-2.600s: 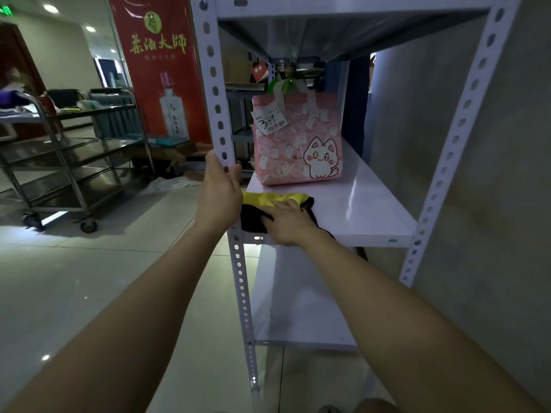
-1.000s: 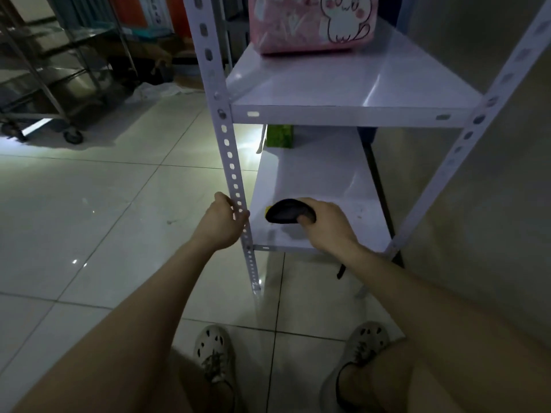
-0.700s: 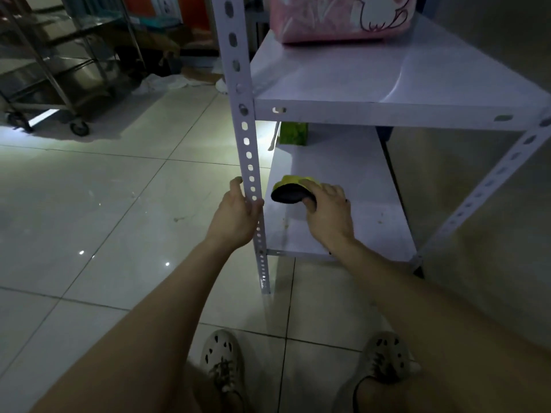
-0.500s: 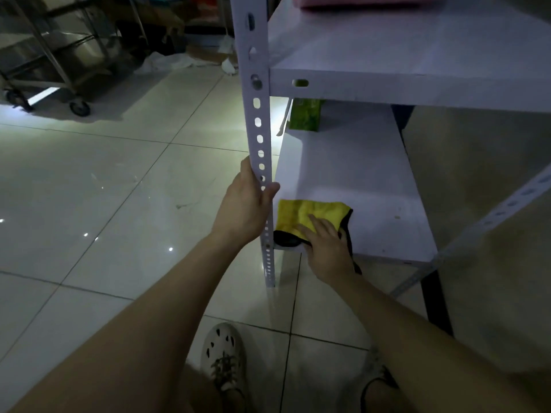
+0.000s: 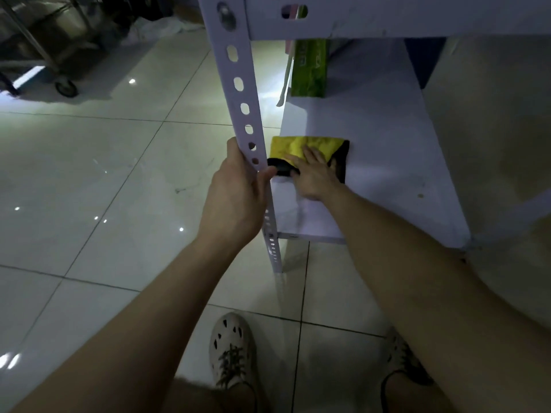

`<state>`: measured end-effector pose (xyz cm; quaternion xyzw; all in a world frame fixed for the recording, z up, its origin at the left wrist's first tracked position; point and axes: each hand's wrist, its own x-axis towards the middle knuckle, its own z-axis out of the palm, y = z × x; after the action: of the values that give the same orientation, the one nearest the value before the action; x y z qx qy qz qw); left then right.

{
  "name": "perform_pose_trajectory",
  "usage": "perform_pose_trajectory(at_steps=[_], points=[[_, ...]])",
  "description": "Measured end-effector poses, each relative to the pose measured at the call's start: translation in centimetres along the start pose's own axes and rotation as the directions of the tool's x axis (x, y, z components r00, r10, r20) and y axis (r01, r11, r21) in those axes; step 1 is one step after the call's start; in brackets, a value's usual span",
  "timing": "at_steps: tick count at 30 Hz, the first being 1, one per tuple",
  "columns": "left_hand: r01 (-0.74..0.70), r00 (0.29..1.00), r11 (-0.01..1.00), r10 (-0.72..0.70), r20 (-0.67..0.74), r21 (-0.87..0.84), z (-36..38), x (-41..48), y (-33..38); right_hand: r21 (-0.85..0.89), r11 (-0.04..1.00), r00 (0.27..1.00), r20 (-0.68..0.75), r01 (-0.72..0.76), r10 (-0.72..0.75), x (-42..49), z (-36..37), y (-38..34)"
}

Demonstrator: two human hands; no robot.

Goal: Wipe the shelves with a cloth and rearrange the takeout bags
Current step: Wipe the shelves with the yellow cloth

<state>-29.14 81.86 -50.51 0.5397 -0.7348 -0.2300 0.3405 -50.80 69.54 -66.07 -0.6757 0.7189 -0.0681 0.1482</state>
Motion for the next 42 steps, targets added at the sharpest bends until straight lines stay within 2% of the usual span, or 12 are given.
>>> perform_pose_trajectory(at_steps=[5, 8, 11, 13, 16, 17, 19, 24, 28, 34, 38, 42], points=[[-0.005, 1.0, 1.0, 0.005, 0.028, -0.003, -0.5, -0.1, 0.8, 0.042, 0.991, 0.983, -0.139, 0.128, -0.121, -6.7, 1.8, -1.0], [0.021, 0.998, 0.999, -0.023, 0.064, 0.028, -0.6, -0.1, 1.2, 0.048, 0.988, 0.98, -0.147, 0.144, -0.136, -11.4, 3.1, -1.2], [0.159, 0.975, 0.975, -0.179, 0.128, 0.154, -0.1, -0.1, 1.0, 0.018, 0.994, 0.988, -0.109, 0.111, -0.108, -12.9, 2.6, -1.0], [0.211, 0.923, 0.92, -0.299, 0.243, 0.33, 0.6, -0.3, 0.5, -0.009, 0.996, 0.992, -0.092, 0.089, -0.089, -13.7, 1.9, -0.2], [-0.004, 0.784, 0.82, -0.353, 0.511, 0.572, 2.3, -1.9, 0.2, 0.026, 0.999, 0.995, -0.101, 0.024, -0.021, -15.7, 1.3, 2.6], [-0.114, 0.751, 0.801, -0.318, 0.578, 0.588, 3.1, -2.6, 0.2, 0.049, 0.999, 0.994, -0.107, -0.009, 0.014, -16.6, 0.9, 3.8], [-0.262, 0.75, 0.798, -0.186, 0.635, 0.543, 4.7, -3.5, 0.1, 0.072, 0.993, 0.988, -0.113, -0.097, 0.105, -18.3, 0.1, 6.3], [-0.314, 0.882, 0.864, 0.113, 0.457, 0.393, 9.0, -3.1, -0.3, 0.092, 0.961, 0.958, -0.101, -0.261, 0.27, -20.9, -1.5, 11.2], [-0.405, 0.889, 0.834, 0.262, 0.376, 0.376, 14.1, -0.7, -2.0, 0.124, 0.929, 0.927, -0.099, -0.349, 0.361, -20.1, -1.4, 12.9], [-0.234, 0.967, 0.865, 0.161, 0.196, 0.444, 18.7, 2.6, -5.6, 0.101, 0.878, 0.873, -0.101, -0.468, 0.477, -15.6, -2.0, 15.9], [-0.163, 0.984, 0.911, 0.12, 0.135, 0.379, 19.7, 2.5, -7.3, 0.036, 0.879, 0.877, -0.05, -0.476, 0.477, -10.9, -3.2, 18.2], [-0.159, 0.987, 0.912, 0.136, 0.088, 0.378, 19.8, 2.2, -7.5, 0.031, 0.901, 0.9, -0.035, -0.433, 0.434, -5.9, -3.3, 16.0]])
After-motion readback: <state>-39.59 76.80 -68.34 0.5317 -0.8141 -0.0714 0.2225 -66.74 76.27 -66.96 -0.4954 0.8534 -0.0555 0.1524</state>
